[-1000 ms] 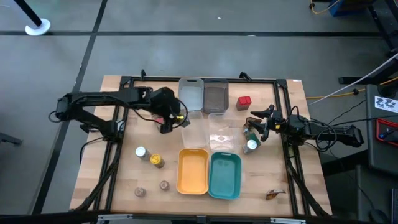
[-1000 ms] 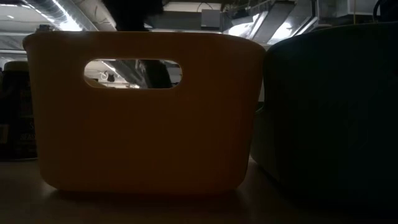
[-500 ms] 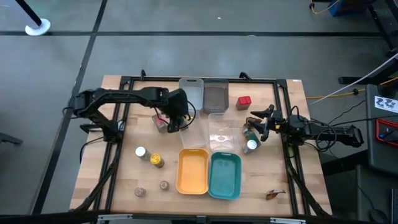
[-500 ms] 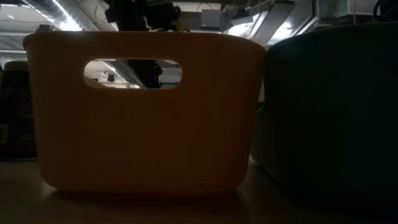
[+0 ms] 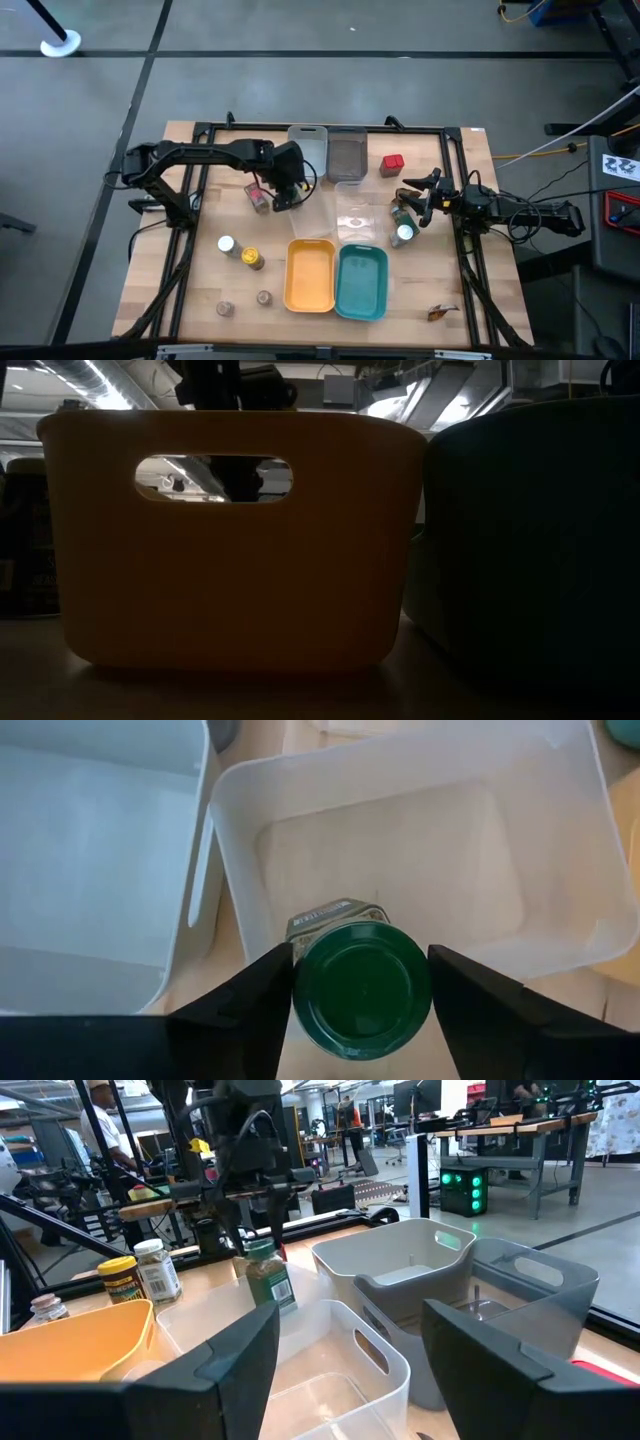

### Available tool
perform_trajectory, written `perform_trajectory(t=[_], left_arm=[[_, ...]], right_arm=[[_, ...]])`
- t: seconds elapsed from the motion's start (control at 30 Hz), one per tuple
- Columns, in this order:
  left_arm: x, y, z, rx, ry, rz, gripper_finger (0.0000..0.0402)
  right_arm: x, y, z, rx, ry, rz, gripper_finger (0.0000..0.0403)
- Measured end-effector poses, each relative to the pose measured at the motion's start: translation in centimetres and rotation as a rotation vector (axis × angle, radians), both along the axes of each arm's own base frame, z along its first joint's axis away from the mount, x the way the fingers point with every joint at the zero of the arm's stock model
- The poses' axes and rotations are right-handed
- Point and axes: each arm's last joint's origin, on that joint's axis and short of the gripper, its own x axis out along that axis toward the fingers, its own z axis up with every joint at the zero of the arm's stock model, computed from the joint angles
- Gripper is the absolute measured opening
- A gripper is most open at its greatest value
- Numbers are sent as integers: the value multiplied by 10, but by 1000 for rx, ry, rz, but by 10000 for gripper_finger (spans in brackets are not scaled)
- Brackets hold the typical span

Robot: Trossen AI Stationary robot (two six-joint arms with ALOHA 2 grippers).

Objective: Sort spices by type
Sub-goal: Put the left green seasoning bottle into the left transparent bin, then put the yellow seasoning bottle into the yellow bin

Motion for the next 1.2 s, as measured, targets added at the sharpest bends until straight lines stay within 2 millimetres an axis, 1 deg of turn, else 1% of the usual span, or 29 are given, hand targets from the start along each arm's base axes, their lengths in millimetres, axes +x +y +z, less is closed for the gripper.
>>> perform_trajectory(t=[0.2,0.37,0.6,0.73,0.9,1.03,1.2], left_arm=[[0,0,0,8,1,10,246],[1,1,3,16,-24,7,252],[4,1,31,28,-18,-18,253],[3,-2,49,23,7,-32,253],[-2,-14,60,-4,78,-48,253],[-8,-30,59,-36,170,-62,253],[-18,-55,57,-76,313,-62,253]], right_arm=[[0,0,0,0,0,0,243],[0,0,0,0,0,0,243],[0,0,0,0,0,0,243],[0,0,0,0,0,0,243],[0,0,0,0,0,0,243],[0,0,0,0,0,0,243],[0,0,0,0,0,0,243]])
